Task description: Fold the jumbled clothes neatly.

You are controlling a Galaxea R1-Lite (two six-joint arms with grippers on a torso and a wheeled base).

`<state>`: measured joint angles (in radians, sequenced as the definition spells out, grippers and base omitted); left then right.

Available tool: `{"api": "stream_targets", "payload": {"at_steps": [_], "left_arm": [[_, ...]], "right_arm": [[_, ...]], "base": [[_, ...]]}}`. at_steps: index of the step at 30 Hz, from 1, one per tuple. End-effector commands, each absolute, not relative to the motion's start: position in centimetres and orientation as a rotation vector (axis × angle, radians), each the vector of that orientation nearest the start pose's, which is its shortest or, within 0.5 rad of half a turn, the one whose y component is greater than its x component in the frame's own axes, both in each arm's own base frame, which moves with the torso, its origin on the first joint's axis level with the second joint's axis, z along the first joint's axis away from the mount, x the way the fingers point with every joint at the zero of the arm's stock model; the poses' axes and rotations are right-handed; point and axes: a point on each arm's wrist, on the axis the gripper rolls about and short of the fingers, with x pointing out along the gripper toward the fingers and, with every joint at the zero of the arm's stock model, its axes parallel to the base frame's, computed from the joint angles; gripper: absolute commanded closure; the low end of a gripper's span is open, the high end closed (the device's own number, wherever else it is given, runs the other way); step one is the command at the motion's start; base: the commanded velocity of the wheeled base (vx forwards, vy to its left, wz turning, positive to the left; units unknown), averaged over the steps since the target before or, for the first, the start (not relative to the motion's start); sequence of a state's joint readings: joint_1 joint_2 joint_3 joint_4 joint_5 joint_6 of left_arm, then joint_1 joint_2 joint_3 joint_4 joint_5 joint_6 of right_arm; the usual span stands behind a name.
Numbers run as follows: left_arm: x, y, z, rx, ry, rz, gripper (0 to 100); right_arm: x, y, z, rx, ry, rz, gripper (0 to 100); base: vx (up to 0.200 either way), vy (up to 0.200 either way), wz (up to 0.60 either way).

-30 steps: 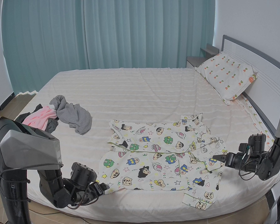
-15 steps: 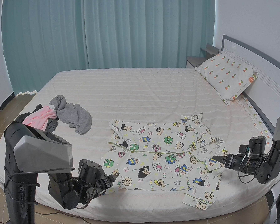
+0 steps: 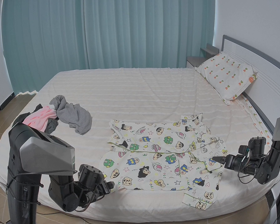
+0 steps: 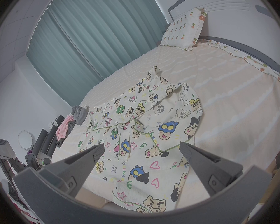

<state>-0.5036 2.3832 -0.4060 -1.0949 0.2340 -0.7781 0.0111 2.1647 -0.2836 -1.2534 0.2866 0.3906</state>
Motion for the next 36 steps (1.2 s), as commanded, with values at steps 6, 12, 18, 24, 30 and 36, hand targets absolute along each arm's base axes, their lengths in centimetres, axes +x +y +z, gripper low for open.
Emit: {"api": "stream_targets", "payload": {"at_steps": [6,12,18,24,30,36], "left_arm": [[25.6,-13.6,-6.4,-0.391,0.865,0.068,0],[26.6,-14.2,-7.0,-0.355,0.878,0.063,0],[25.4,-14.3,-7.3,-0.271,0.914,0.028,0],[25.5,-14.6,-7.2,-0.256,0.911,0.012,0],[25.6,-14.6,-7.3,-0.231,0.929,0.013,0],[25.7,-14.8,-7.4,-0.182,0.958,0.006,100]], "right_arm": [[26.9,1.0,-0.1,0.460,0.674,0.164,0],[27.0,1.0,0.0,0.460,0.671,0.165,0],[27.0,1.0,-0.1,0.460,0.671,0.165,0],[27.0,1.0,-0.1,0.460,0.671,0.165,0],[27.0,1.0,0.0,0.460,0.669,0.166,0],[27.0,1.0,0.1,0.459,0.666,0.166,0]], "base": [[0.000,0.000,0.00],[0.000,0.000,0.00],[0.000,0.000,0.00],[0.000,0.000,0.00],[0.000,0.000,0.00],[0.000,0.000,0.00]]}}
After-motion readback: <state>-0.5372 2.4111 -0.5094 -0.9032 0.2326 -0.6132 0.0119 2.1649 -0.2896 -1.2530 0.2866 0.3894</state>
